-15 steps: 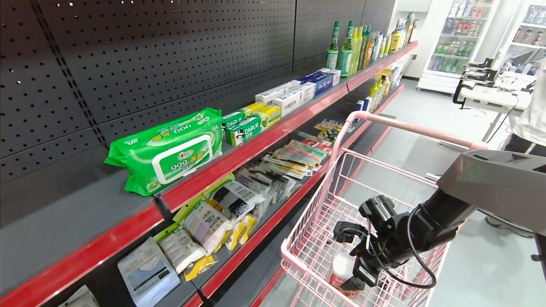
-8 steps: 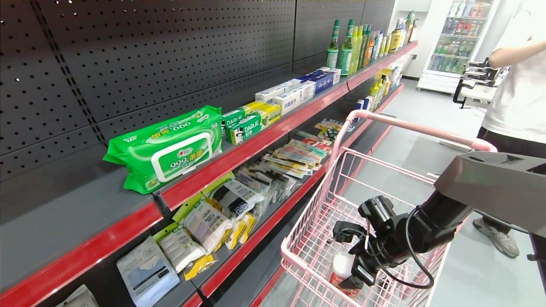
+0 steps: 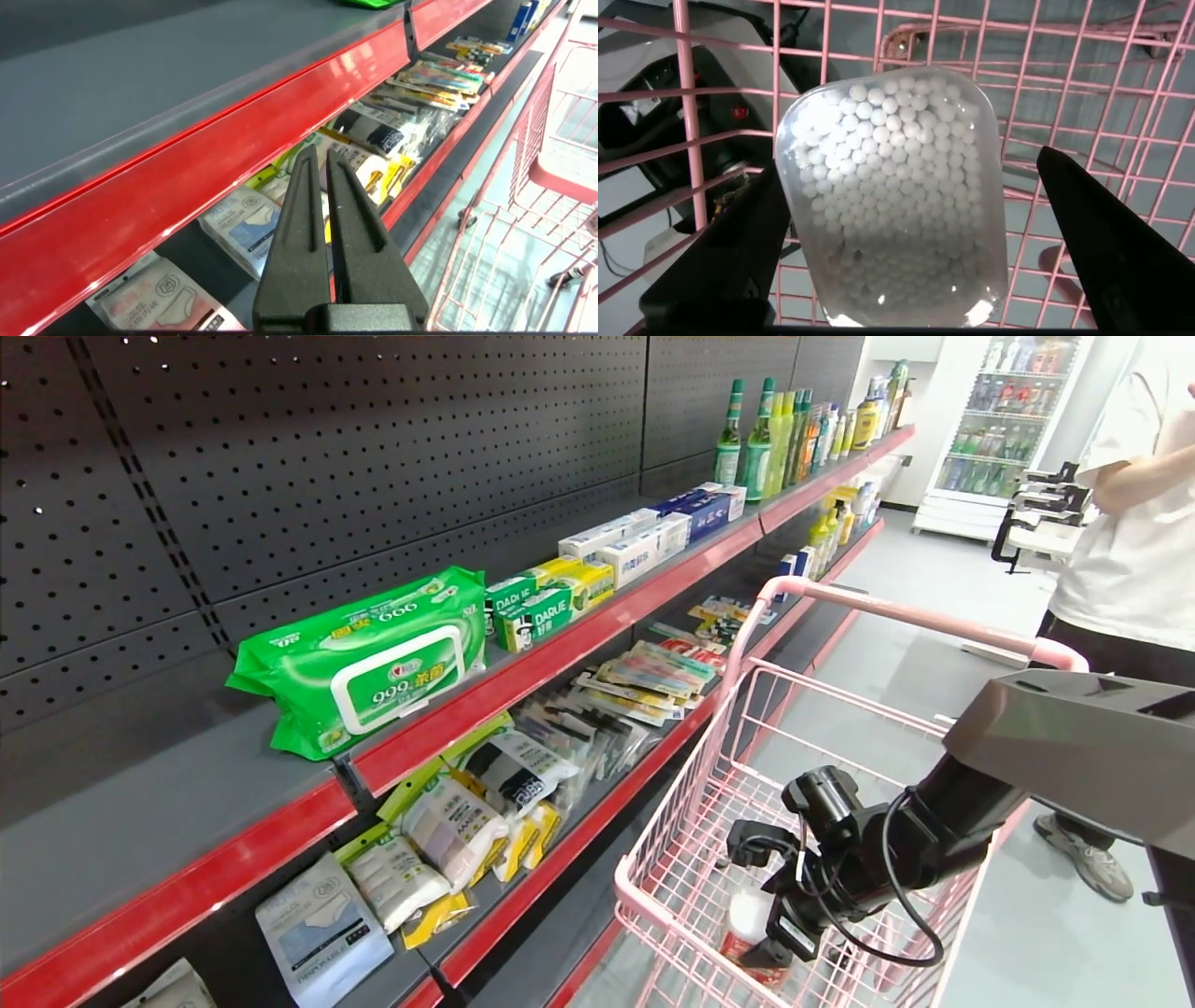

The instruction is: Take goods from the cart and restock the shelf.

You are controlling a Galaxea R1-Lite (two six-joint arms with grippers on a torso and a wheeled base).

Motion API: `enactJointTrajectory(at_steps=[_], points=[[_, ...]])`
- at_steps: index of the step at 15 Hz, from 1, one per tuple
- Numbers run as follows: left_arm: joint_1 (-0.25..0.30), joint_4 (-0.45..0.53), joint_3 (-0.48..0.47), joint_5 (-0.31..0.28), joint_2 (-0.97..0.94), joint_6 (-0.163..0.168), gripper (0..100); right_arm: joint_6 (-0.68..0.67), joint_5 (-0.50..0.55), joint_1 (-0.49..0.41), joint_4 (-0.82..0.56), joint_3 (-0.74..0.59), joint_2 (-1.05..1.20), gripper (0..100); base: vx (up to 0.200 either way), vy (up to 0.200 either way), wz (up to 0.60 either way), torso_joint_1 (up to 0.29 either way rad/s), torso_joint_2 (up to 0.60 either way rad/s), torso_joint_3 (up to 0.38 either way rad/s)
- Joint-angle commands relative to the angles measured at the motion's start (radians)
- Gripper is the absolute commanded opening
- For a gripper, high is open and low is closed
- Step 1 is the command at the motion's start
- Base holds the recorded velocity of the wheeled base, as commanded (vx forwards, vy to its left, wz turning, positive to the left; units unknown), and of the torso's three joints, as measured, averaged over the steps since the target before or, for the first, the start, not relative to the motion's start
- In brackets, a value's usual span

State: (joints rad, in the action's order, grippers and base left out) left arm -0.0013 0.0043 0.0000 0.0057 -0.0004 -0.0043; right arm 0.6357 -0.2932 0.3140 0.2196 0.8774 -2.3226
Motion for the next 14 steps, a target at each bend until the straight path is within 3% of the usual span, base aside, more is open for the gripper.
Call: enactJointTrajectory(at_steps=[1,9,10,14], points=[[0.000,0.000,0.000,0.000,0.000,0.000,0,0.001,0.000,0.005,0.001,0.003,-0.009,100,0.000,0.000,0.00,0.000,0.00,0.000],[0.000,0.000,0.000,0.000,0.000,0.000,0,0.002,0.002,0.014,0.001,0.008,-0.026,100,0.000,0.000,0.00,0.000,0.00,0.000],[0.000,0.000,0.000,0.000,0.000,0.000,0,0.002,0.003,0.014,0.014,0.003,-0.026,0,0.000,0.000,0.00,0.000,0.00,0.000],[0.000,-0.001,0.000,0.000,0.000,0.000,0,-0.007,0.008,0.014,0.116,-0.046,-0.037,0,0.000,0.000,0.00,0.000,0.00,0.000]])
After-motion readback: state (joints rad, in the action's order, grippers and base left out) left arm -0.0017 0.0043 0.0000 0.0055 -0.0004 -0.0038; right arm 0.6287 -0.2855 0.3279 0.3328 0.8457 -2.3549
